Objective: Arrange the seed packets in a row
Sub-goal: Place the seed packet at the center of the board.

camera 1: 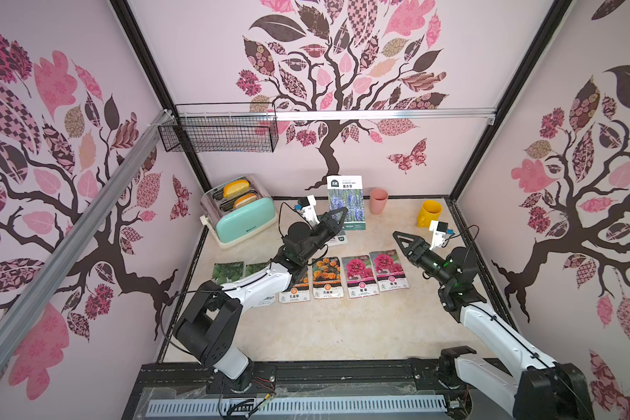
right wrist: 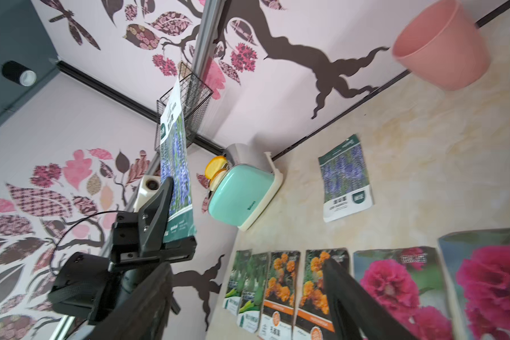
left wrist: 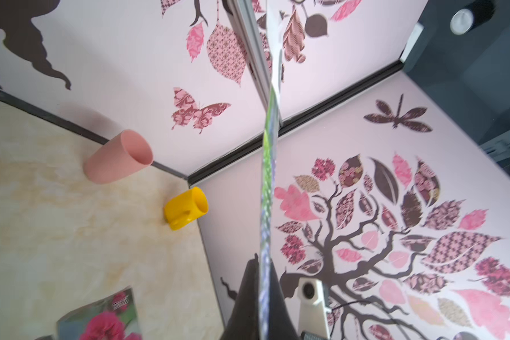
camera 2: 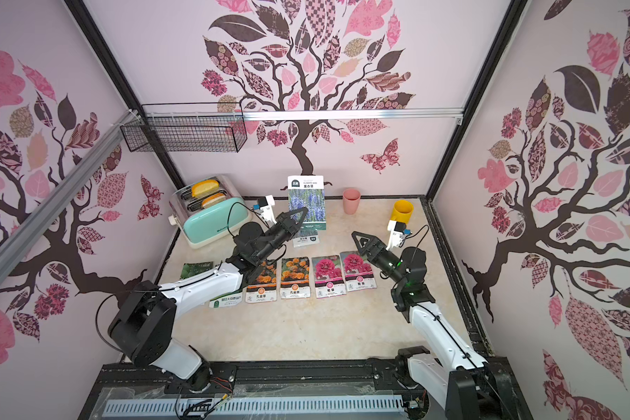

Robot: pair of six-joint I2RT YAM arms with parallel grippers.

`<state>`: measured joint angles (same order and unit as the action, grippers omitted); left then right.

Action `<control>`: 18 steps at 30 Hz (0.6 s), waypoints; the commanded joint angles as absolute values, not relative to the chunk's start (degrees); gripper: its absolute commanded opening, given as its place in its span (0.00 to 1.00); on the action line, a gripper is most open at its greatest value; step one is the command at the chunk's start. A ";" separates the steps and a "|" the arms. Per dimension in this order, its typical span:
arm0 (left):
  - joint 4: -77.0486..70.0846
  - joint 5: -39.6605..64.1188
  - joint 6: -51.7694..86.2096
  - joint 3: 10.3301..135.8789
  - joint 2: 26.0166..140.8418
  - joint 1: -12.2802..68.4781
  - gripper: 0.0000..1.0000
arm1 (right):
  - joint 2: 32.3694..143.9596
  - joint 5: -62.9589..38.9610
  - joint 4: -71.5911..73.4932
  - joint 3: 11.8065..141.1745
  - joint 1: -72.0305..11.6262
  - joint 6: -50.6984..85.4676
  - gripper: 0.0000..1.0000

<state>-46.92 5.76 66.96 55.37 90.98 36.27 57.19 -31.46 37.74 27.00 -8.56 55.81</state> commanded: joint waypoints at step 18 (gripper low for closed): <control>-66.97 -2.62 83.92 60.01 106.75 45.78 0.00 | 67.55 -33.72 60.57 25.71 -13.77 61.61 0.58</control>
<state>-64.66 -1.89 83.35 58.94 105.06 44.82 66.81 -34.22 56.12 25.58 -12.93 60.93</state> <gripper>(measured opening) 0.042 0.585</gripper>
